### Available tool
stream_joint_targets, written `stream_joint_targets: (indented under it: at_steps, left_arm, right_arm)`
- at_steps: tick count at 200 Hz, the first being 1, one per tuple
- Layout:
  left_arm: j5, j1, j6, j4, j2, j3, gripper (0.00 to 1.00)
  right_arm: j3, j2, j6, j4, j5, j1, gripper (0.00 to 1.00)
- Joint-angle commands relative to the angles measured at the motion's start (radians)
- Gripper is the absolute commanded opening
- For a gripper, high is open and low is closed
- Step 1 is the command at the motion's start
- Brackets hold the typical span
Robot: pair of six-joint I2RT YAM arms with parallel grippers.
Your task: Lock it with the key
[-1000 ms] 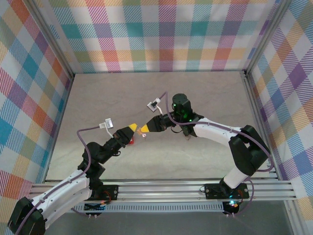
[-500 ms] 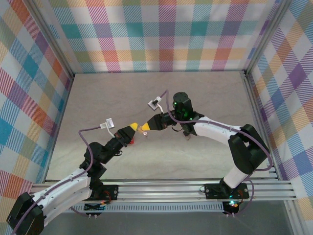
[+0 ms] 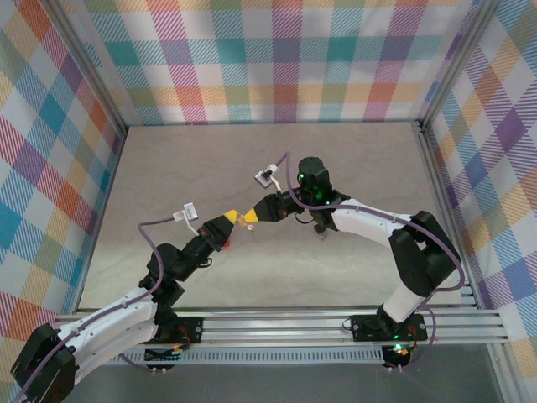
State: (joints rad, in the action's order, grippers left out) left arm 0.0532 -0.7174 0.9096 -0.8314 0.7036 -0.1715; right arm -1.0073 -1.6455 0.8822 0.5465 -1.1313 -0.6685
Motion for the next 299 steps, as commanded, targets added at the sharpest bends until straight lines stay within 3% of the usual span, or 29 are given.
stream_joint_targets:
  at_steps: [1,30,89,128,180,243,270,299]
  left_arm:
    - [0.228,-0.076,-0.052,0.128,-0.033,-0.006,0.00]
    - [0.210,-0.076,-0.060,0.157,-0.056,-0.010,0.00]
    - [0.166,-0.076,-0.052,0.174,-0.075,-0.005,0.00]
    - [0.123,-0.073,-0.061,0.230,-0.116,-0.005,0.00]
    - [0.051,-0.071,-0.066,0.332,-0.165,-0.014,0.00]
    - [0.017,-0.065,-0.058,0.306,-0.121,-0.030,0.00]
    - [0.003,-0.064,-0.043,0.252,-0.081,-0.037,0.00]
    - [-0.044,-0.063,-0.017,0.166,-0.046,-0.030,0.00]
  right_arm:
    - [-0.059,-0.008,0.000,0.124,0.197,0.022,0.00]
    - [-0.050,-0.002,-0.013,0.115,0.184,0.022,0.00]
    - [-0.026,0.014,-0.032,0.113,0.160,0.022,0.26]
    - [-0.002,0.040,-0.062,0.092,0.172,0.021,0.36]
    - [0.051,0.156,-0.195,-0.090,0.298,0.023,0.64]
    - [0.166,0.316,-0.257,-0.193,0.480,0.052,0.98]
    - [0.232,0.371,-0.253,-0.178,0.531,0.070,0.99]
    - [0.354,0.417,-0.206,-0.013,0.554,0.087,0.99]
